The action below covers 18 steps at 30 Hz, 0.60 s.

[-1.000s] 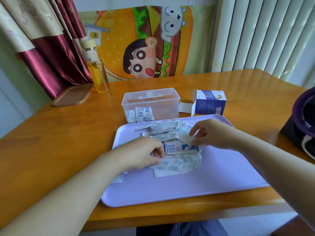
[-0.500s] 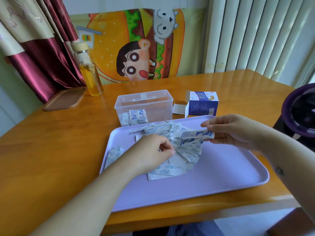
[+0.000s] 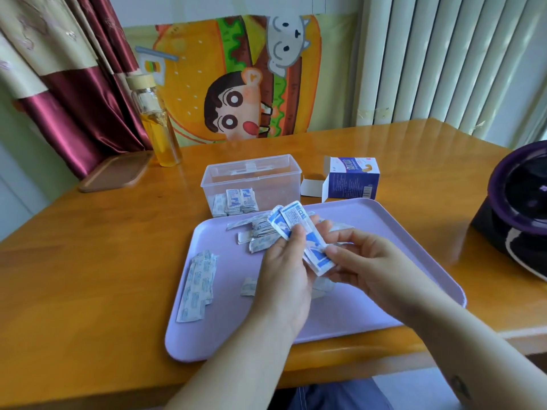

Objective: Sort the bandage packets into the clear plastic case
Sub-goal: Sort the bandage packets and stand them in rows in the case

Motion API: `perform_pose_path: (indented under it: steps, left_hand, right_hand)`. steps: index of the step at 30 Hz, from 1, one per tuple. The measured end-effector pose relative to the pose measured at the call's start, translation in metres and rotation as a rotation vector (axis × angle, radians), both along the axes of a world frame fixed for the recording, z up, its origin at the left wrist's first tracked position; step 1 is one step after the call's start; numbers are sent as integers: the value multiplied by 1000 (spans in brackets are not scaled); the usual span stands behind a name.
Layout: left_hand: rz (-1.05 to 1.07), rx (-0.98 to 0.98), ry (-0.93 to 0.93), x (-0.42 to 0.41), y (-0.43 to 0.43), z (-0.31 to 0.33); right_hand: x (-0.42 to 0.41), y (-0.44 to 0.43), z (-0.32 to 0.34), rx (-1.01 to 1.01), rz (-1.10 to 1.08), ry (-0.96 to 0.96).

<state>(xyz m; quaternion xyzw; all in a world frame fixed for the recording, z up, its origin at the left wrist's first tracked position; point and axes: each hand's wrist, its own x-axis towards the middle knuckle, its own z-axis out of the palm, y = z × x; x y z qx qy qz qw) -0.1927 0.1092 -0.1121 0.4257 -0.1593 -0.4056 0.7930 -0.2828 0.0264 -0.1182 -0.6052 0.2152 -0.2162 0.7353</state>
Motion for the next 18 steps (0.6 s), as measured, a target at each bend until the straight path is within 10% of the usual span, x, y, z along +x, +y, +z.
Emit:
perform_pose_path:
  steps: [6,18]
  left_hand:
    - [49,241,-272,17,9,-9]
    - [-79,273,-386,35,25,-16]
  right_hand:
    - [14,1,5,-424,-191,132]
    - [20,-16,1,-32,-60,-27]
